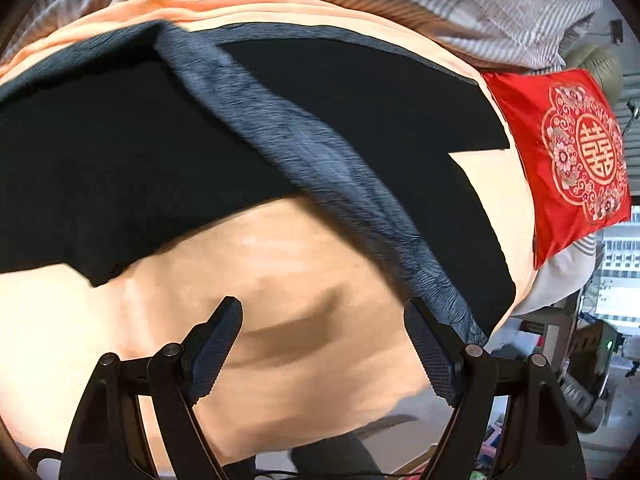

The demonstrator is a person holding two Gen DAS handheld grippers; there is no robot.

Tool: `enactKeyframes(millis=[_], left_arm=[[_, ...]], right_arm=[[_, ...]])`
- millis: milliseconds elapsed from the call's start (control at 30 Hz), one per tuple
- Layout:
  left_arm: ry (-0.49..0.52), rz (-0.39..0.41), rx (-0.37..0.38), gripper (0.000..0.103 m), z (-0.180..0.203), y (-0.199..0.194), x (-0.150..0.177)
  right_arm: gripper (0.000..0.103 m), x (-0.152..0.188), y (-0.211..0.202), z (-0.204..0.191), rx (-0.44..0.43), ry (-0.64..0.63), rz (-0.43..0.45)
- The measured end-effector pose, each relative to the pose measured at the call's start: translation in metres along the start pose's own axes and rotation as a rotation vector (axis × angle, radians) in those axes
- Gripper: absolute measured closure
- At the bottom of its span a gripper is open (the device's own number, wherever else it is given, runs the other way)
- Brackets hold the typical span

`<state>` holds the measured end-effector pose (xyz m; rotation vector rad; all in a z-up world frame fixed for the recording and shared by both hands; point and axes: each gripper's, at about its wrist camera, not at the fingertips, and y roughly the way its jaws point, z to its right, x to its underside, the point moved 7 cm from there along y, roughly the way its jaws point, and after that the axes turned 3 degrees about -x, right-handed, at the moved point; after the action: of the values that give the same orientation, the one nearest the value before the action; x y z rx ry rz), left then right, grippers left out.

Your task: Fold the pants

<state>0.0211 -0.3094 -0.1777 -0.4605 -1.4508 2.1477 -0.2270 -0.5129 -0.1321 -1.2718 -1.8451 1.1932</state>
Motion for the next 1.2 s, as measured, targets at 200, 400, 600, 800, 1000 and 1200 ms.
enactKeyframes(millis=[200, 400, 600, 800, 1000, 1200], left_arm=[[0.004, -0.021, -0.030, 0.019, 0.030, 0.011, -0.007], [-0.062, -0.050, -0.075, 0.019, 0.046, 0.030, -0.010], [-0.072, -0.009, -0.140, 0.042, 0.066, 0.037, -0.019], [-0.076, -0.008, -0.091, 0.091, 0.090, 0.016, -0.033], [-0.087, 0.104, -0.061, 0.091, 0.129, -0.041, -0.076], [-0.082, 0.201, -0.039, 0.091, 0.149, -0.057, -0.143]], right_arm=[[0.023, 0.009, 0.015, 0.025, -0.023, 0.036, -0.031], [0.026, 0.001, 0.030, 0.026, -0.196, 0.019, -0.097], [0.084, -0.007, 0.043, 0.027, -0.332, 0.088, -0.210], [0.087, -0.037, 0.011, -0.007, -0.489, 0.035, -0.256], [0.087, -0.112, -0.028, -0.060, -0.581, -0.067, -0.213], [0.087, -0.216, -0.034, -0.104, -0.602, -0.141, -0.169]])
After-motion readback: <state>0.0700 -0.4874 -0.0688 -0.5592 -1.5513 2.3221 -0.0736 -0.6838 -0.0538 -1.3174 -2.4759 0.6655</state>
